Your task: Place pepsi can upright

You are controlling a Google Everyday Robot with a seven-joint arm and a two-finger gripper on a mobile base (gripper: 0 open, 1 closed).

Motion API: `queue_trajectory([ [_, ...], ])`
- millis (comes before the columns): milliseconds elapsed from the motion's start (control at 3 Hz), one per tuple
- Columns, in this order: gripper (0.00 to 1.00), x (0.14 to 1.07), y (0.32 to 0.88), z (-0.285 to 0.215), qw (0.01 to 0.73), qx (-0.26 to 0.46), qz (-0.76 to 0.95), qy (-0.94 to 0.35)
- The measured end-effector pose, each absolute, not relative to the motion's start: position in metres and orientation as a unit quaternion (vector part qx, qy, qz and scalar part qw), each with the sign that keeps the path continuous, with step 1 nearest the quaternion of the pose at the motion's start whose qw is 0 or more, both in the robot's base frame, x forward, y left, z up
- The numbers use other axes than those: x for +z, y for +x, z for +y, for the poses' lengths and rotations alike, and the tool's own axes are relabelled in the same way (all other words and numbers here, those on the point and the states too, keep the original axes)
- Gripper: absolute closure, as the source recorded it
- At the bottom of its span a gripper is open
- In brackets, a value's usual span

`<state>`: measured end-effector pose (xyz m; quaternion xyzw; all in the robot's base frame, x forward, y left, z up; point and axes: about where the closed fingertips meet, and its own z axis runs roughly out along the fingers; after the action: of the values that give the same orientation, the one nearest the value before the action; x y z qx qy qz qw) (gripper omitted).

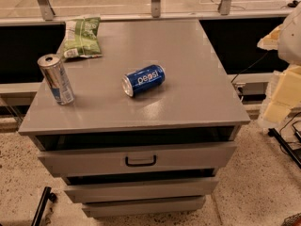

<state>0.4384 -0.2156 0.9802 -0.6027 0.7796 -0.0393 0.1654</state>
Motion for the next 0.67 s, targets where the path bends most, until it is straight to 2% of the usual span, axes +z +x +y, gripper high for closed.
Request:
queue_trajectory([
  [333,0.00,0.980,0.438,-0.216,0.166,-0.039,0.780,-0.603],
  [667,0.00,0.980,0.456,-0.191,0.163,-0.049,0.737,-0.654],
])
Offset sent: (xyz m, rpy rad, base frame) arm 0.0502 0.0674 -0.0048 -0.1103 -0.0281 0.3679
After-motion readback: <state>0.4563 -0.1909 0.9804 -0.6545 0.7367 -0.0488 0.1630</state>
